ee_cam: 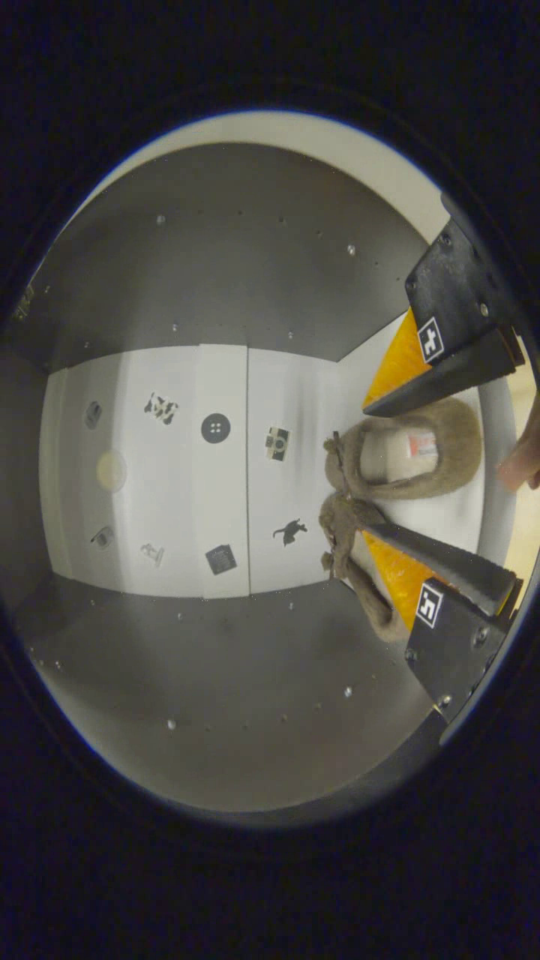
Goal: Open the shoe cabinet door, grab the shoes and put them into the shoe cabinet, then close the shoe cabinet door.
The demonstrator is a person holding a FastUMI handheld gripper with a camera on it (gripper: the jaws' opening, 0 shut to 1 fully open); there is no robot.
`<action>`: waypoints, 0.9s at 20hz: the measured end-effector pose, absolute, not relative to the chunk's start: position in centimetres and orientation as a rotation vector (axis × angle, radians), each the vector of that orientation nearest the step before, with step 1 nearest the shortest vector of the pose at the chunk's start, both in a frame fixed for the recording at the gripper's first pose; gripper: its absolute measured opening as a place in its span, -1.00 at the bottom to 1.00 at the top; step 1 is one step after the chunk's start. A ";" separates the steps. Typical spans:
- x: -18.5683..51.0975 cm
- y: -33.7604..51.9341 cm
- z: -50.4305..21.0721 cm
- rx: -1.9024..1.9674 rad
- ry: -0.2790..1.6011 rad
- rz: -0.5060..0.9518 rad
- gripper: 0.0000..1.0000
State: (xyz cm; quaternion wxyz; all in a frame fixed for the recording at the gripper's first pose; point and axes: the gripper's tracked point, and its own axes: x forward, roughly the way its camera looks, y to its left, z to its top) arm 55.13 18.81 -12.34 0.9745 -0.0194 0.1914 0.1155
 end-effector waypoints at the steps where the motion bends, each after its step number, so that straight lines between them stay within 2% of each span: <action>1: 53.4 18.7 -11.6 -0.037 0.385 0.248 0.83; 14: 24.6 10.7 7.8 -0.074 0.204 0.262 0.95; 18: 17.7 5.4 16.2 -0.118 0.045 0.187 0.95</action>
